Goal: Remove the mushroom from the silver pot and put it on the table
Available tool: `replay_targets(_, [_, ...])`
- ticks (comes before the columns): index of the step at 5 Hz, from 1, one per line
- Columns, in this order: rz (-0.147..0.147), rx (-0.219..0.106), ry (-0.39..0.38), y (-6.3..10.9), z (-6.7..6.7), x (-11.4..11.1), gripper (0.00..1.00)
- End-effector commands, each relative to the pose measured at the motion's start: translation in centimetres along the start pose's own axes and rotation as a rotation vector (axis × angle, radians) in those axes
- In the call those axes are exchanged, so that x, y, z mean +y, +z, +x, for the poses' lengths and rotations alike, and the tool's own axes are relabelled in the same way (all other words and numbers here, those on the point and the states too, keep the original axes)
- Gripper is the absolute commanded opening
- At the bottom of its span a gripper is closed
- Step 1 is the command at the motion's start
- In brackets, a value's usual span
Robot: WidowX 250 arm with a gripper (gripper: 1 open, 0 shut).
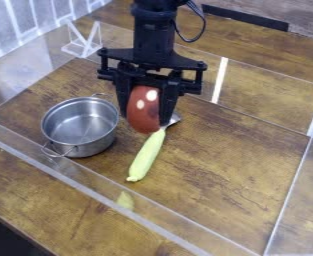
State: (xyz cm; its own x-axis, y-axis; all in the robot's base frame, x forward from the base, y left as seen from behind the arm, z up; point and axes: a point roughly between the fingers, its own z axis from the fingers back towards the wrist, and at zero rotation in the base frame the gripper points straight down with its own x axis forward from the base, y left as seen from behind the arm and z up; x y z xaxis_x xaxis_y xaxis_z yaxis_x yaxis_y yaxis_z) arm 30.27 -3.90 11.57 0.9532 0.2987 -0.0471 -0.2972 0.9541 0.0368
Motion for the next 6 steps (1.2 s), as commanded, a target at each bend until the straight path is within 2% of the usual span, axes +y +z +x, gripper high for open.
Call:
replay_targets(1, [-0.007, -0.044, 0.014, 1.6, 0.4, 0.2, 0.0])
replay_targets(3, [0.01, -0.043, 0.077, 2.2, 1.4, 1.3, 0.0])
replay_targets(5, [0.023, -0.045, 0.017, 1.0, 0.6, 1.4, 0.0])
replay_targets(6, [0.027, -0.045, 0.03, 0.5, 0.8, 1.0, 0.0])
